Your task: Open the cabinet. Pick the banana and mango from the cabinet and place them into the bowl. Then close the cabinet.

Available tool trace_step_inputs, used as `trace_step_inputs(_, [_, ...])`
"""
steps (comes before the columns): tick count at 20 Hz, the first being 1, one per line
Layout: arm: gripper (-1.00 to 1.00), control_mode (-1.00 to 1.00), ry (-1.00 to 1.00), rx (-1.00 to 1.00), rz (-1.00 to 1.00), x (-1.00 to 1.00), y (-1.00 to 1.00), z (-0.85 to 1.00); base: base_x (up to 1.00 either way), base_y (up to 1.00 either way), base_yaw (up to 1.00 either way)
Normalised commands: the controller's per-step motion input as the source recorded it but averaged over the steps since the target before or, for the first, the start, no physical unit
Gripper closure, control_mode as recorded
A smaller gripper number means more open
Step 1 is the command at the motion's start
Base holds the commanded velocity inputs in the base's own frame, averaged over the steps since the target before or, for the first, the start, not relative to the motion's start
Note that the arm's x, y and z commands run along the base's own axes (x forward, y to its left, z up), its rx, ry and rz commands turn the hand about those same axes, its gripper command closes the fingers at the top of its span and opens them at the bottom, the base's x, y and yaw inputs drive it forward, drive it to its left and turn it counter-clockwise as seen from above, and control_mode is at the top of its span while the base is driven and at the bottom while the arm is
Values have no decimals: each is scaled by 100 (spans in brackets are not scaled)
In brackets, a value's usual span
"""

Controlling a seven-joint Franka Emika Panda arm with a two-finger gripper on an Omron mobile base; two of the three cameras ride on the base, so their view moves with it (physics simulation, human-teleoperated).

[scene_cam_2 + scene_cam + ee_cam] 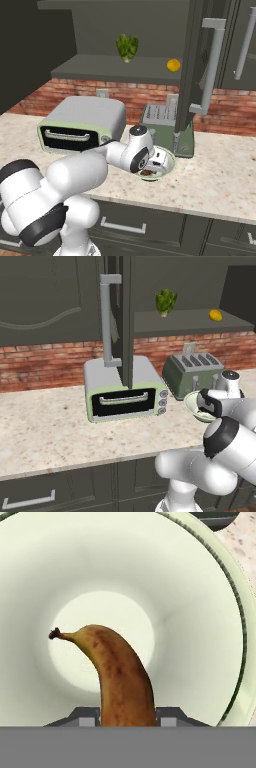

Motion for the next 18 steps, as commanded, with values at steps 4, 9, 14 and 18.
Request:
trace_step_inputs(4, [-100, -100, 0, 0, 0, 0, 0, 4, 0, 0, 0])
trace_step_inputs(9, [-100, -100, -4, 0, 0, 0, -1, 34, 0, 0, 0])
trace_step_inputs(14, [-100, -100, -3, 1, 0, 0, -4, 59, 0, 0, 0])
trace_step_inputs(18, [-100, -100, -5, 0, 0, 0, -1, 59, 0, 0, 0])
